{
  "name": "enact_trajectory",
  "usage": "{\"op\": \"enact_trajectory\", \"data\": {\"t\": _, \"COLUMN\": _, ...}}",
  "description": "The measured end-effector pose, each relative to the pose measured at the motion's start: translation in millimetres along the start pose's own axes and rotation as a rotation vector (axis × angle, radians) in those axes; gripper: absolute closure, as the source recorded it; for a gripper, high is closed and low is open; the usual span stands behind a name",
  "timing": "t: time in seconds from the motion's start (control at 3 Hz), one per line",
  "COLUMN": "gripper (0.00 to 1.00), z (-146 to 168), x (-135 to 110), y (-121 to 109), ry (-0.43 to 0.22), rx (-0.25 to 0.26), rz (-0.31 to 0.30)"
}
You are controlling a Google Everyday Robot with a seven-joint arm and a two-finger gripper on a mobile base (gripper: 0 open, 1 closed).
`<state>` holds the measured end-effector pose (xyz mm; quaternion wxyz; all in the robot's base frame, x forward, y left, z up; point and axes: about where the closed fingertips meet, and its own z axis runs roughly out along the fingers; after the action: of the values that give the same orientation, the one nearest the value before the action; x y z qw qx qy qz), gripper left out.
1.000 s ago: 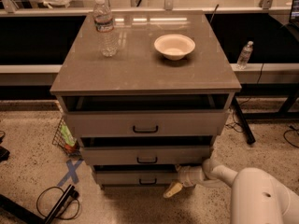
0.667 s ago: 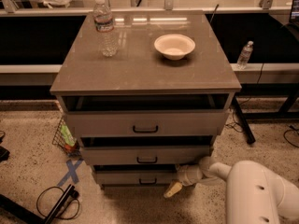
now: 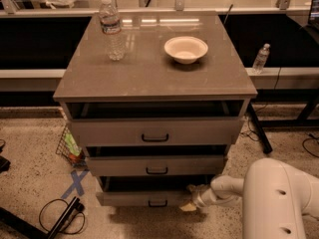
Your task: Open bottom drawer
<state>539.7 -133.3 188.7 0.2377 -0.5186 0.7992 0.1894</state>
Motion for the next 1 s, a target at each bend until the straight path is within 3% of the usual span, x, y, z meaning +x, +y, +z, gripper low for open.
{"op": "enact_trajectory", "data": {"t": 0.67, "gripper": 0.94, "z": -3.5, "x": -2.5, "y": 0.2, "ry": 0.0, "rx": 0.0, "rz": 0.0}}
{"op": "enact_trajectory", "data": {"t": 1.0, "gripper": 1.0, "z": -5.0, "x": -1.5, "y": 2.5, "ry": 0.0, "rx": -0.002, "rz": 0.004}}
